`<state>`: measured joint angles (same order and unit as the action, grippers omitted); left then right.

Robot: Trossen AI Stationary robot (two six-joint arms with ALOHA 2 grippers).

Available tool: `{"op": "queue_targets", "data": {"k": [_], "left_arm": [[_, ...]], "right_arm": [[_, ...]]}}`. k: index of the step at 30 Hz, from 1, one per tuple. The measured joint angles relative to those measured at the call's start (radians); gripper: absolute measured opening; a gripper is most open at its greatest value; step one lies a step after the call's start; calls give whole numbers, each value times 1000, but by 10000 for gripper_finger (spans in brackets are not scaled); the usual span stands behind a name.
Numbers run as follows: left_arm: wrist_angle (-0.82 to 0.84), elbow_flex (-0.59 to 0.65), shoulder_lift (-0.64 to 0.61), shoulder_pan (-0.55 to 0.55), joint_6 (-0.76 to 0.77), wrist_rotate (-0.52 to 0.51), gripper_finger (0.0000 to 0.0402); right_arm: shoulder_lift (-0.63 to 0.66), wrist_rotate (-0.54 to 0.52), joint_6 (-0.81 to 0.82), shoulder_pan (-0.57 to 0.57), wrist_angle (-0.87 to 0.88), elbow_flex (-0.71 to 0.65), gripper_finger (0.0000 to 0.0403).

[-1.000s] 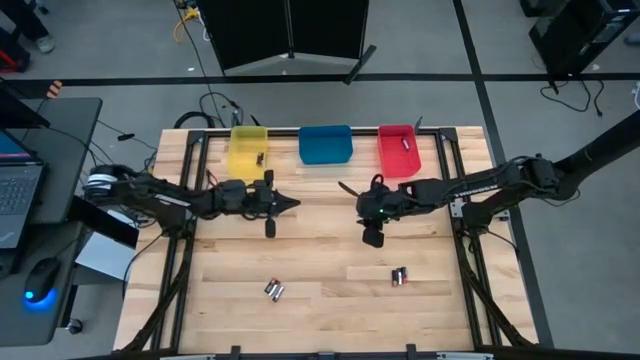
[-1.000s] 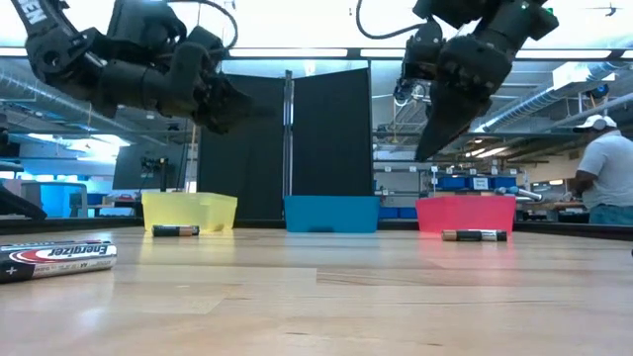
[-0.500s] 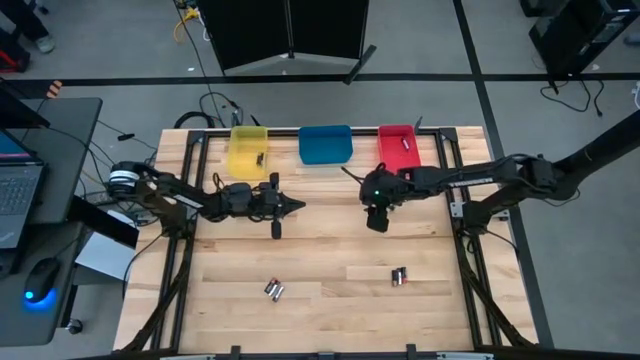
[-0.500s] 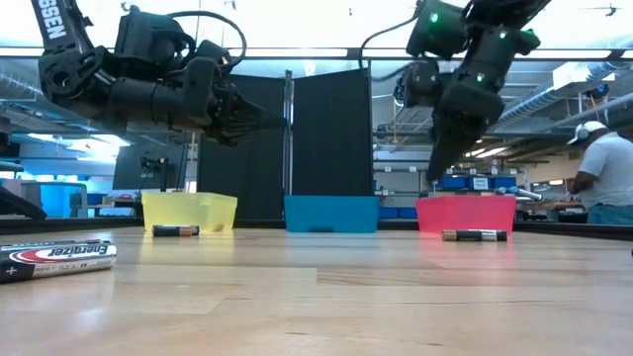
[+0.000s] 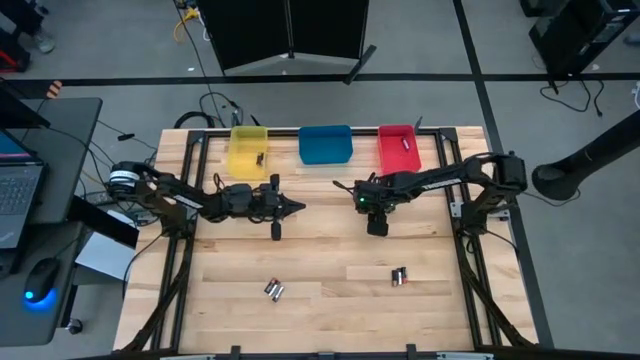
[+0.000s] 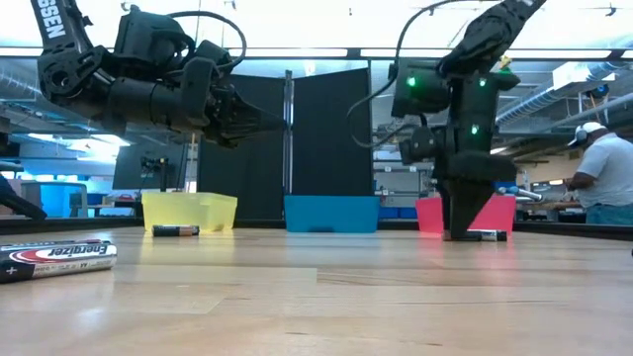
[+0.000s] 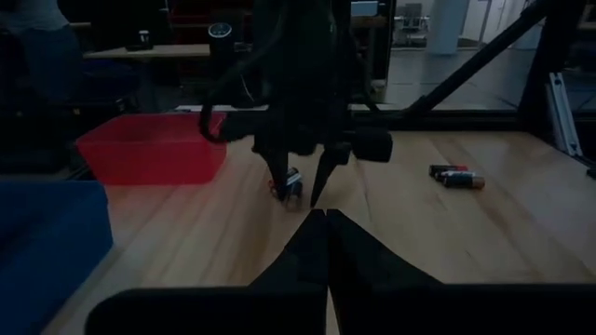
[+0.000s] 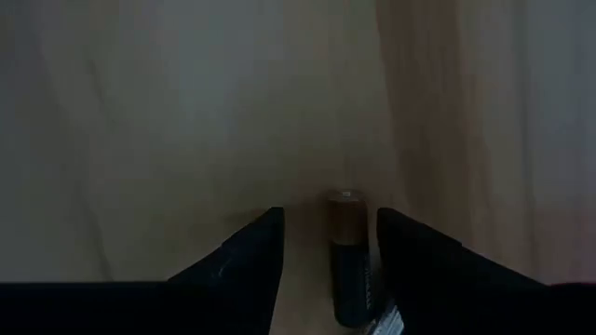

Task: Sort batteries
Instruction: Put the black battery into the yellow bin

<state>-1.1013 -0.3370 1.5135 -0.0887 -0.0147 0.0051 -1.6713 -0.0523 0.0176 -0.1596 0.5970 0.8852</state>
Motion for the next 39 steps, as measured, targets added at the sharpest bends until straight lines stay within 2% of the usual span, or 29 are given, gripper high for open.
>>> {"op": "queue_targets", "data": {"k": [4, 9, 10, 14, 20, 24, 28, 33, 39], "left_arm": [[-1, 0, 0, 0, 1, 0, 5], [-1, 0, 0, 0, 1, 0, 5], [-2, 0, 0, 0, 1, 0, 5], [-10, 0, 0, 0, 1, -1, 5], [-37, 0, -1, 0, 11, -1, 5], [-39, 0, -1, 0, 18, 0, 5], [-39, 0, -1, 0, 19, 15, 5], [-36, 0, -1, 0, 23, 16, 5], [-31, 0, -1, 0, 27, 17, 5]], "right_arm": [[-38, 15, -16, -1, -5, 6, 148], [-52, 45, -22, 4, -7, 6, 63], [-46, 46, -22, 10, -7, 10, 55], [-29, 39, -22, 40, 2, 50, 55], [1, 22, -14, 59, -39, 227, 55], [3, -48, -38, 19, -102, 351, 55], [-2, -63, -116, -76, -156, 421, 55], [-106, -32, -221, -204, -122, 567, 55], [-323, 25, -331, -303, 66, 811, 55]]}}
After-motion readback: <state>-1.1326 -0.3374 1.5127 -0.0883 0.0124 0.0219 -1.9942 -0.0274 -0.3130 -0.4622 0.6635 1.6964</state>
